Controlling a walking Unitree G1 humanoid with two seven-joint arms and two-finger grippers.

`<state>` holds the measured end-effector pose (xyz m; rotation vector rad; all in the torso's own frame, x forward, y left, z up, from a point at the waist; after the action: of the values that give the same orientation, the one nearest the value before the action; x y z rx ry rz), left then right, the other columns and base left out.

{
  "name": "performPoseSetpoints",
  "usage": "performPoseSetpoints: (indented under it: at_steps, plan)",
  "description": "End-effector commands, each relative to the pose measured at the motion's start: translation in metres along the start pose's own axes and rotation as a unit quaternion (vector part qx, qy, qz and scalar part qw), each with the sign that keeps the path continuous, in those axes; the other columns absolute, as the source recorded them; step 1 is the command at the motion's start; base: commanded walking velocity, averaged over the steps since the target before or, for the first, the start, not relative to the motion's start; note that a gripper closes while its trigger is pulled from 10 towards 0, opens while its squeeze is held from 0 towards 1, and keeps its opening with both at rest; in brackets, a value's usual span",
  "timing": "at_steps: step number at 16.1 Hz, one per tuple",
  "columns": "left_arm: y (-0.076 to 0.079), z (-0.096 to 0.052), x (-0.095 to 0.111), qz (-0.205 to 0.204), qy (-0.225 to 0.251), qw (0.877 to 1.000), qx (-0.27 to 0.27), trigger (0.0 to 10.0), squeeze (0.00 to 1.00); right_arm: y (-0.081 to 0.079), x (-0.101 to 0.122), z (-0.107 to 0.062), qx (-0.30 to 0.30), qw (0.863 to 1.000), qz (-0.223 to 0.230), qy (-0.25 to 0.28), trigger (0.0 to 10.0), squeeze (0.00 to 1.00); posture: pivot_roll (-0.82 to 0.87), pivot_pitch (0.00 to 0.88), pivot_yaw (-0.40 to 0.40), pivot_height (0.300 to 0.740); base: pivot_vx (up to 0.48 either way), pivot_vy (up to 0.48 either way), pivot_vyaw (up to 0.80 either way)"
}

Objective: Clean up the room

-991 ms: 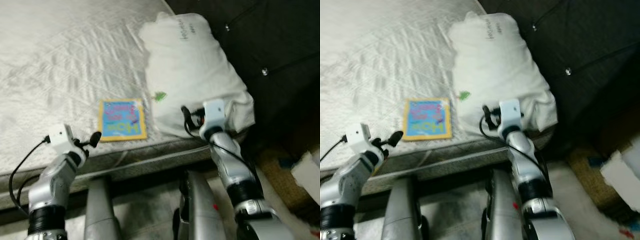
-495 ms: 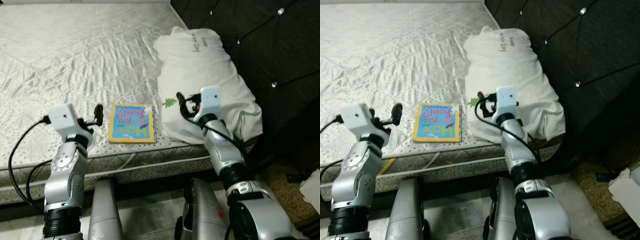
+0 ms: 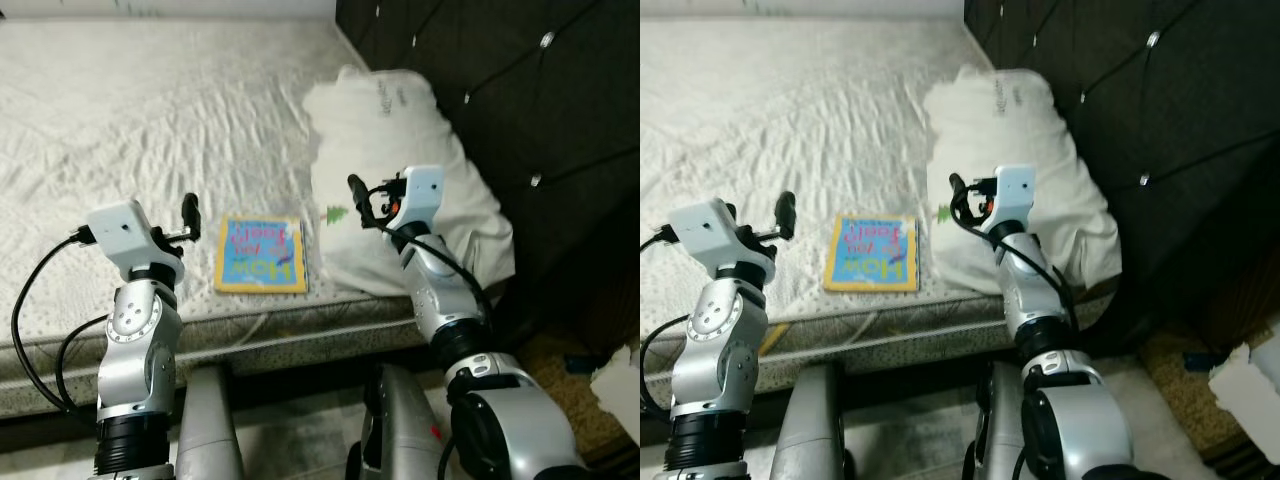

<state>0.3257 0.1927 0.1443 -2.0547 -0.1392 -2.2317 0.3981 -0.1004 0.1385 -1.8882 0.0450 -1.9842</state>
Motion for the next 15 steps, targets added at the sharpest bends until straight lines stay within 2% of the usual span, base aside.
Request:
performPoseSetpoints:
  at_steps: [1, 5, 10, 15]
  plan:
    - [0.006, 0.001, -0.005, 0.009, -0.005, 1.000, -0.008, 10.0, 0.00, 0.005, -0.002, -0.003, -0.012, 1.000, 0.003, 0.003, 10.0, 0.00, 0.07, 0.000, -0.038, 0.620, 0.000, 0.000, 0.00]
    - [0.014, 0.007, 0.000, 0.003, 0.006, 1.000, -0.015, 10.0, 0.00, 0.005, -0.001, -0.003, -0.005, 1.000, 0.000, 0.003, 10.0, 0.00, 0.06, 0.000, -0.041, 0.670, 0.000, 0.000, 0.00]
    - [0.005, 0.001, -0.004, 0.024, 0.011, 1.000, 0.006, 10.0, 0.00, 0.006, 0.002, -0.005, -0.003, 1.000, 0.000, 0.008, 10.0, 0.00, 0.08, 0.000, -0.052, 0.735, 0.000, 0.000, 0.00]
    - [0.006, 0.005, -0.005, 0.027, 0.012, 1.000, -0.005, 10.0, 0.00, 0.011, 0.000, -0.008, -0.008, 1.000, -0.004, 0.008, 10.0, 0.00, 0.07, 0.000, -0.038, 0.740, 0.000, 0.000, 0.00]
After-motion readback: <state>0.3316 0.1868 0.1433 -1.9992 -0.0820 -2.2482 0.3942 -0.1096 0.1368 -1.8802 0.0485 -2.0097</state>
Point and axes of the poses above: a point about 5 cm out from each wrist's last joint towards the gripper, its own z axis pointing out of the wrist towards the gripper, its own x axis along the axis of the wrist's last joint, y = z × x, the point moved 3 cm from there along z, pointing out of the wrist towards the gripper, and after that the axes turned 11 degrees about z, right-handed, at the moved point
